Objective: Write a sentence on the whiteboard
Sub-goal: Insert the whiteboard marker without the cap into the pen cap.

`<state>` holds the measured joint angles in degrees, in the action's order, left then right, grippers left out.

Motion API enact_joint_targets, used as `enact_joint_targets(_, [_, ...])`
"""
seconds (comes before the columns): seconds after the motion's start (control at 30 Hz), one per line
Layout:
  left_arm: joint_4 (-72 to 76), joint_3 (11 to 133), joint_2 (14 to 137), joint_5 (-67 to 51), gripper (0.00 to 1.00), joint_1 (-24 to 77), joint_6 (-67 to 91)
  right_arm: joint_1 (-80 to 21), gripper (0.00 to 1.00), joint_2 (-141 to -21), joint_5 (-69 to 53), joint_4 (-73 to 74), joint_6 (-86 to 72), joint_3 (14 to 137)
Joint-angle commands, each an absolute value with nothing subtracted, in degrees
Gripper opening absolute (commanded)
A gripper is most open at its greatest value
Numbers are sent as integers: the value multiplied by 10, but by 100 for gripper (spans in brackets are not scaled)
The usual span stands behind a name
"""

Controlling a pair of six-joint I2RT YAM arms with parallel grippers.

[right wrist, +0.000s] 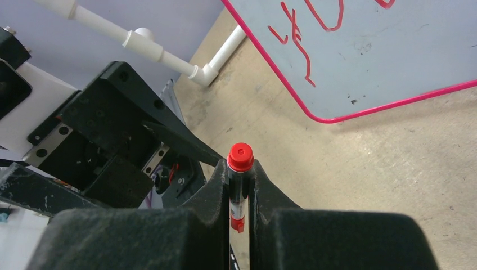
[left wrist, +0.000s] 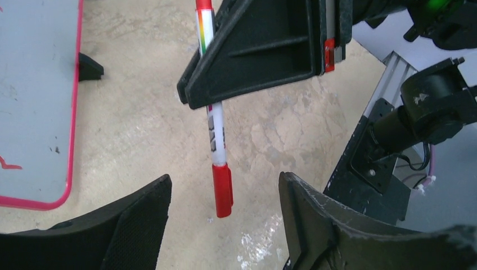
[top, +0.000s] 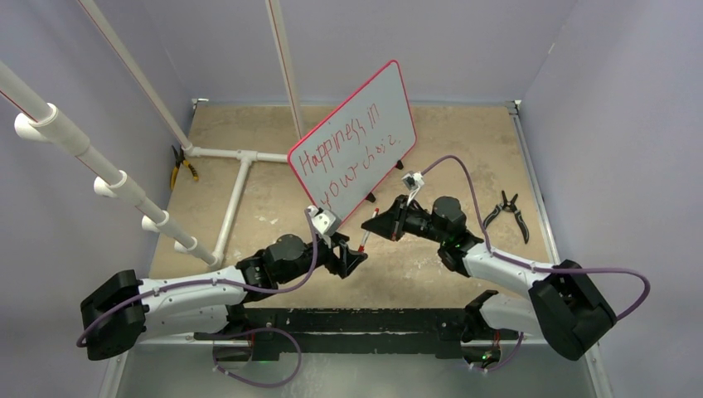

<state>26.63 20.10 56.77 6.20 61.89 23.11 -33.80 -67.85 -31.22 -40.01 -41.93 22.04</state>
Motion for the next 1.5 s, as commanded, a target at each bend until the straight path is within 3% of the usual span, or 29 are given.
enact_joint_targets(0.0, [224,221,559,22,69,619,251,-341,0,-658,-318,-410,-411,218])
enact_joint_targets(0.3, [250,204,580,3,70,619,299,-341,0,-638,-334,-429,-407,214])
enact_joint_targets(0.9, [283,215,628,3,37,618,311,-341,0,-630,-366,-456,-410,210])
enact_joint_targets(1.1, [292,218,635,-10,35,618,310,-341,0,-639,-374,-459,-408,212])
enact_joint_targets(1.2, [298,219,639,-13,25,618,308,-342,0,-642,-376,-459,-407,211])
enact_joint_targets(1.33, [301,220,637,-16,0,617,302,-342,0,-646,-384,-457,-396,209])
enact_joint_targets(1.47, [314,214,630,-24,0,616,299,-341,0,-647,-401,-446,-365,204])
